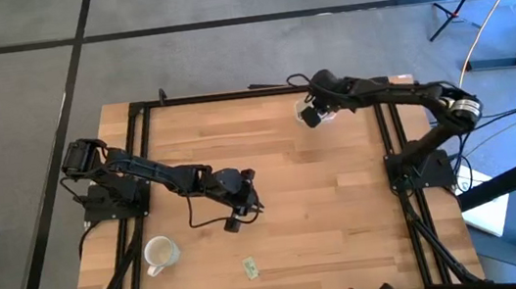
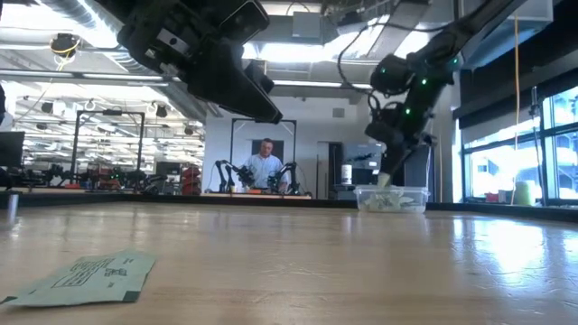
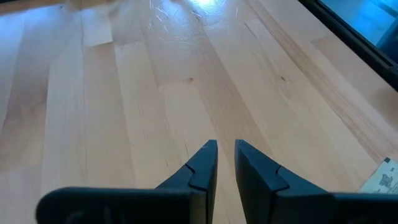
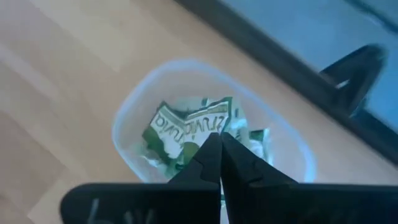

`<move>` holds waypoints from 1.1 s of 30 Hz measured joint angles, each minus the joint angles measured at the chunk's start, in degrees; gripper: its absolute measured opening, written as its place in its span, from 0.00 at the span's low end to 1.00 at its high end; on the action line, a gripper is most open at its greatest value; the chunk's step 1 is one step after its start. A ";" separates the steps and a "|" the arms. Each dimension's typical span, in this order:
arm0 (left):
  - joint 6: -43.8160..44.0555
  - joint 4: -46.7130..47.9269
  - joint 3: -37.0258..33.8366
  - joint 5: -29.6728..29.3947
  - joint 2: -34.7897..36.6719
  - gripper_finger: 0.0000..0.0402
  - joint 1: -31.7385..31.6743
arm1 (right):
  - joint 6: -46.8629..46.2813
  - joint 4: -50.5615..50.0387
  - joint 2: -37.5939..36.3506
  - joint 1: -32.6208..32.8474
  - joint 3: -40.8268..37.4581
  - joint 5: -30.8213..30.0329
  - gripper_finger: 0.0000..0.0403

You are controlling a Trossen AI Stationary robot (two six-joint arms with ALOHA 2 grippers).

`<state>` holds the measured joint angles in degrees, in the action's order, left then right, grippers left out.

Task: Pick and place Stevia / Truvia into bins
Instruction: Put the dark green truvia packet into the transparent container, then put the green stevia packet into the transparent container

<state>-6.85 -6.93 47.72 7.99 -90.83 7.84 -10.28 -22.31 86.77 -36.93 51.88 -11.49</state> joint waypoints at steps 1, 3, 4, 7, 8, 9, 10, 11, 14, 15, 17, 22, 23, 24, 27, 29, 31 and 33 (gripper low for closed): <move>0.02 0.21 0.00 0.00 0.00 0.12 0.00 | -0.02 -0.05 0.76 -0.21 0.00 0.85 0.00; 0.04 0.71 0.00 0.00 0.00 0.12 0.00 | 0.04 -0.07 2.19 -0.52 0.00 2.00 0.01; 0.04 0.81 0.00 0.00 0.00 0.12 0.00 | 0.10 -0.09 2.78 -0.52 0.00 2.15 0.01; 0.06 0.93 0.00 0.00 0.00 0.12 0.00 | 0.10 -0.09 3.95 -0.63 0.02 2.13 0.03; 0.06 0.93 0.00 0.00 0.00 0.12 0.00 | 0.16 -0.15 4.08 -0.63 0.02 2.13 0.03; 0.06 0.92 0.00 0.00 0.00 0.12 0.00 | 0.21 -0.30 4.10 -0.63 0.02 2.13 0.04; 0.06 0.93 0.00 0.00 0.00 0.12 0.00 | 0.18 -0.32 4.08 -0.63 0.02 2.13 0.05; 0.06 0.93 0.00 0.00 0.00 0.12 0.00 | 0.15 -0.26 4.08 -0.63 0.04 2.13 0.06; 0.06 0.93 0.00 -0.02 0.00 0.12 0.00 | 1.54 -0.37 3.84 -0.65 0.04 2.13 0.12; 0.06 0.93 0.00 0.00 0.00 0.12 0.00 | 1.58 -0.33 3.78 -0.63 0.06 2.10 0.15; 0.06 0.91 0.00 0.00 0.00 0.12 0.00 | 1.53 -0.47 3.55 -0.63 0.07 1.98 0.21; 0.06 0.89 0.00 0.00 0.00 0.12 0.00 | 1.59 -2.75 1.29 -0.63 1.39 -2.57 0.35; 0.04 0.89 0.00 0.04 0.00 0.12 0.00 | 1.61 -2.91 0.33 -0.58 1.46 -2.62 0.37; -0.23 0.84 0.00 0.37 0.00 0.12 -0.02 | 1.63 -2.87 -0.75 -0.04 1.46 -2.53 0.38; -3.82 0.83 0.00 3.04 0.00 0.12 0.36 | 1.70 -2.78 -4.48 3.47 1.50 -1.75 0.41; -6.06 0.82 0.00 5.43 0.00 0.12 1.17 | 1.41 -2.55 -6.82 7.05 1.29 -1.45 0.41; -5.95 0.78 0.00 7.08 0.00 0.12 2.12 | -0.05 -2.29 -8.73 11.46 0.67 -1.46 0.41; -4.06 0.76 0.00 7.31 0.00 0.12 3.21 | -1.99 -2.01 -10.04 16.36 -0.16 -1.52 0.41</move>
<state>-10.91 -6.17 47.72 15.30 -90.83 11.05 -12.26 -24.31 76.72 -20.57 51.72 -13.02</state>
